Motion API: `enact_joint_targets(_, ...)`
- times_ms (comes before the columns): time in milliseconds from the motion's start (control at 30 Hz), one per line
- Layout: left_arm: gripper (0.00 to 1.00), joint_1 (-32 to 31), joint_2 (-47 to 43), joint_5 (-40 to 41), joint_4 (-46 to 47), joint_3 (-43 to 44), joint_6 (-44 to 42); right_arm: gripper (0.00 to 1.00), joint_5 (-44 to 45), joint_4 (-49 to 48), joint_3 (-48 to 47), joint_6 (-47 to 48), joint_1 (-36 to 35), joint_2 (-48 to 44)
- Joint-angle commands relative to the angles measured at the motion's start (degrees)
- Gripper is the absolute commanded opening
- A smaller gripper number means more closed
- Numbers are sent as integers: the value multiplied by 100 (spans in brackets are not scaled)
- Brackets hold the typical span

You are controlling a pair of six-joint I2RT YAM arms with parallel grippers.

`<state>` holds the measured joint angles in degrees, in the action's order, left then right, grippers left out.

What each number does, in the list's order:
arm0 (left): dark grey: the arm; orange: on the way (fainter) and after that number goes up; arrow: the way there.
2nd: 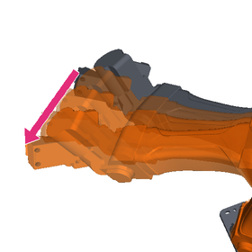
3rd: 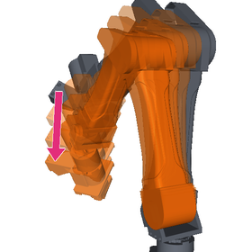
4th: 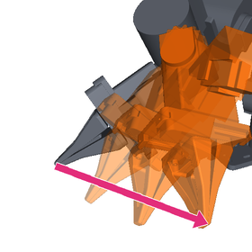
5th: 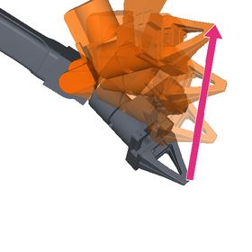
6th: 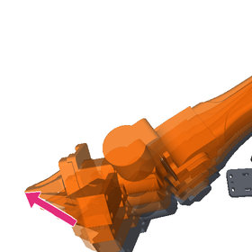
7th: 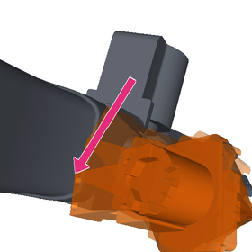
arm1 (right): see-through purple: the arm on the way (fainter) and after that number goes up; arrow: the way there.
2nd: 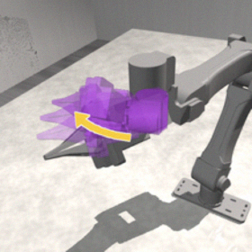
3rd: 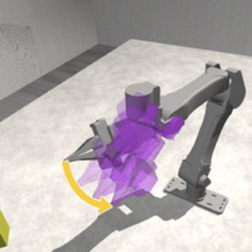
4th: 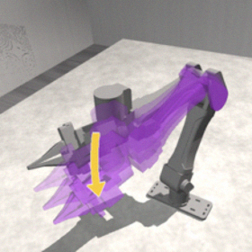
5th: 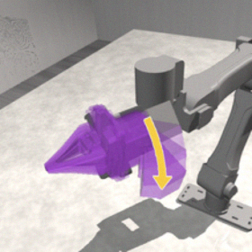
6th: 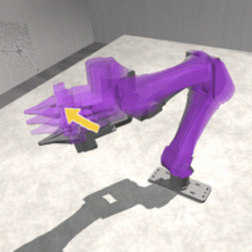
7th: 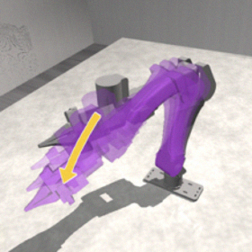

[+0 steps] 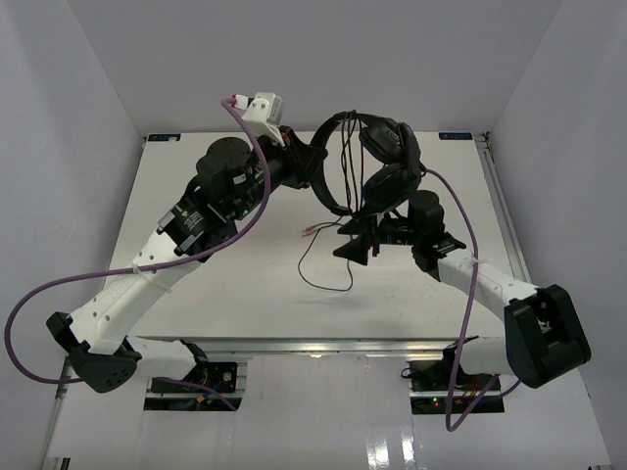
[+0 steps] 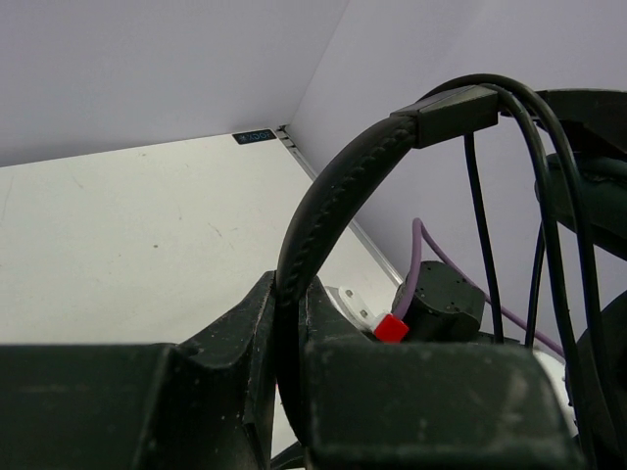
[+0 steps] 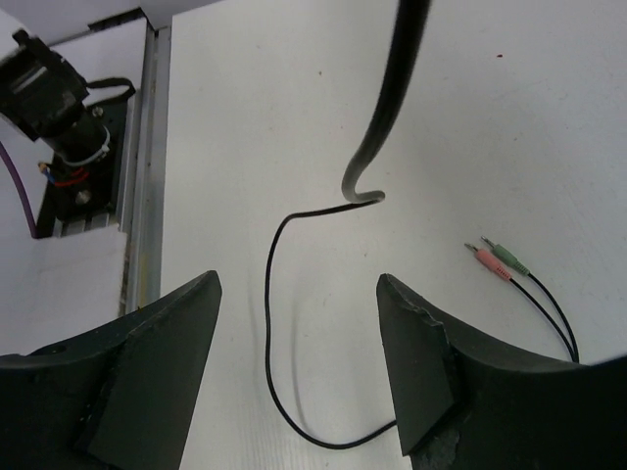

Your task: Wrap the headphones

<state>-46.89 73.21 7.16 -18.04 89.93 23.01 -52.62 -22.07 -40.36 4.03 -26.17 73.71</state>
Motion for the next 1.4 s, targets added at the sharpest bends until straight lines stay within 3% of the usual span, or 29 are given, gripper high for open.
enact_joint_targets(0,0,-22,-184,74,273,341,206,73,-13,-1732,-35,-1391,-106,401)
enact_joint_targets(200,0,-22,-164,119,386,408,292,77,22,-3432,-90,-2446,-201,896)
enact_joint_targets(500,0,-22,-158,159,514,495,411,75,95,-6145,-285,-3542,-312,2023)
enact_joint_targets(667,0,-22,-134,173,538,533,407,72,300,-5694,-450,-3060,-437,2138)
enact_joint_targets(800,0,-22,-132,216,552,517,376,61,65,-5751,-587,-3088,-582,2218)
enact_joint_targets(967,0,-15,-226,381,649,376,353,32,-287,-5674,-682,-3164,-842,2271)
enact_joint_targets(1033,0,-22,-277,491,678,311,346,10,-381,-5560,-680,-3171,-958,2249)
enact_joint_targets(1233,0,-22,-442,1265,714,228,128,8,-480,-5013,-344,-2946,-1083,1868)
enact_joint_targets(1367,0,-13,-550,2030,608,150,-196,8,-405,-3213,-134,-1425,-1091,1224)
